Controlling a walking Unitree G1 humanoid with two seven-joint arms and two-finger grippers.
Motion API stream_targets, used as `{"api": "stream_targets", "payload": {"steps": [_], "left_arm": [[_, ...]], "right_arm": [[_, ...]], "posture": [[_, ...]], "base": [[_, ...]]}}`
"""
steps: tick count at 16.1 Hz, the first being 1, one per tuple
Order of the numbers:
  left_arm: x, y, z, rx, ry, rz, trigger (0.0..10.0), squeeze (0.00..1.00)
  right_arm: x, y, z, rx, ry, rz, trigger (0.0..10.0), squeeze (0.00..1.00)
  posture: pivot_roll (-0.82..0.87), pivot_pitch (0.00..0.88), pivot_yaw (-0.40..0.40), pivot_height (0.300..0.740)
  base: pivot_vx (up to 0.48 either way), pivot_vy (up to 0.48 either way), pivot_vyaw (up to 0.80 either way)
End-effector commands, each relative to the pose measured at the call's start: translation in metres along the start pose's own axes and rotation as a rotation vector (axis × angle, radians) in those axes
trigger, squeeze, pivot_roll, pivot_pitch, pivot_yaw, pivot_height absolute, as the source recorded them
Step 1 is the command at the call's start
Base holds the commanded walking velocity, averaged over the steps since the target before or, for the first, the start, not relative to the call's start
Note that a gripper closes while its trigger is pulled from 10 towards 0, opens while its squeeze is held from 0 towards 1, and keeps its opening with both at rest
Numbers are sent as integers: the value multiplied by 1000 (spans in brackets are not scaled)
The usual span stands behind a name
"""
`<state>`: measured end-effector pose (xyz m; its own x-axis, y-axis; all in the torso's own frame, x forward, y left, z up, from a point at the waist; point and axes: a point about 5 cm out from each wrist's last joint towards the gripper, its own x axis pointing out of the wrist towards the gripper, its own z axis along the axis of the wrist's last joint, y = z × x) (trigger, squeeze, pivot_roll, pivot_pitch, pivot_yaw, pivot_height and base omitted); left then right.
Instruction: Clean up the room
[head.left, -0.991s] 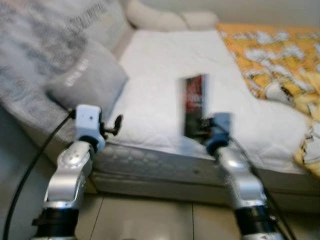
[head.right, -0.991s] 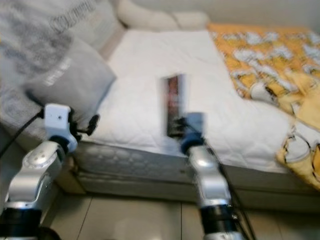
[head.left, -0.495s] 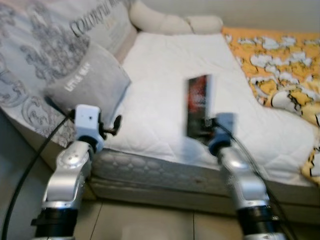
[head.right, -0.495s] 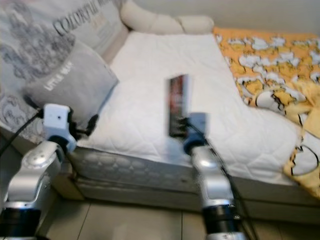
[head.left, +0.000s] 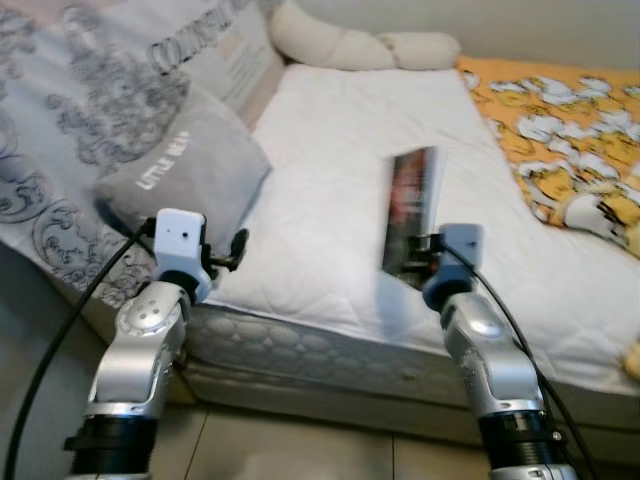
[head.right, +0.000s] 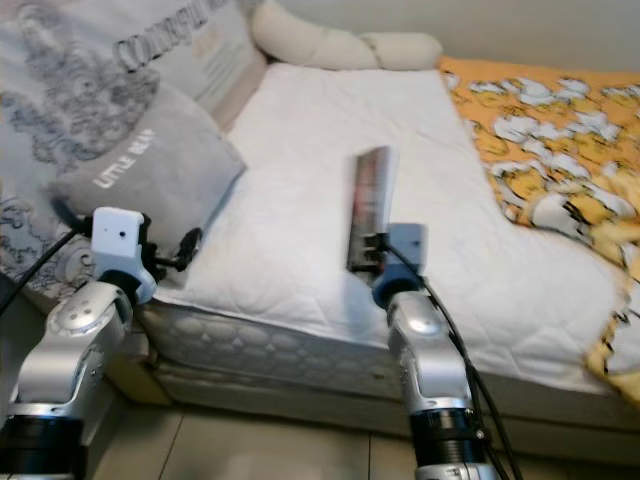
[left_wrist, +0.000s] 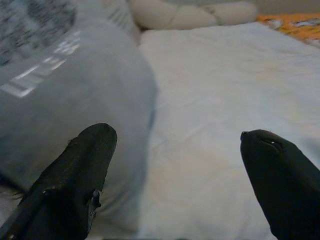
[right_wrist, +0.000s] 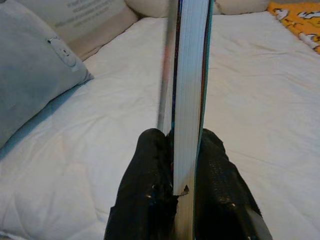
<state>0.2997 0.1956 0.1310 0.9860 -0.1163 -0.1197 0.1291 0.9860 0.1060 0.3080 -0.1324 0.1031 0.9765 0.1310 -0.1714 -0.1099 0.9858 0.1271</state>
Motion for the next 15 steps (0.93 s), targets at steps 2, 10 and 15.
{"api": "stream_targets", "payload": {"steps": [2,10,15], "left_arm": [[-1,3,2,12,-1,5,10000,0],[0,3,2,19,0,4,10000,0],[0,3,3,19,0,3,10000,0]], "right_arm": [[2,13,14,-3,-57,52,10000,0],[2,15,14,3,-59,60,10000,0],[2,17,13,9,-54,64,10000,0]], "posture": [[34,0,2,740],[37,0,2,740],[39,0,3,740]], "base": [[308,0,0],[297,0,0],[282,0,0]]}}
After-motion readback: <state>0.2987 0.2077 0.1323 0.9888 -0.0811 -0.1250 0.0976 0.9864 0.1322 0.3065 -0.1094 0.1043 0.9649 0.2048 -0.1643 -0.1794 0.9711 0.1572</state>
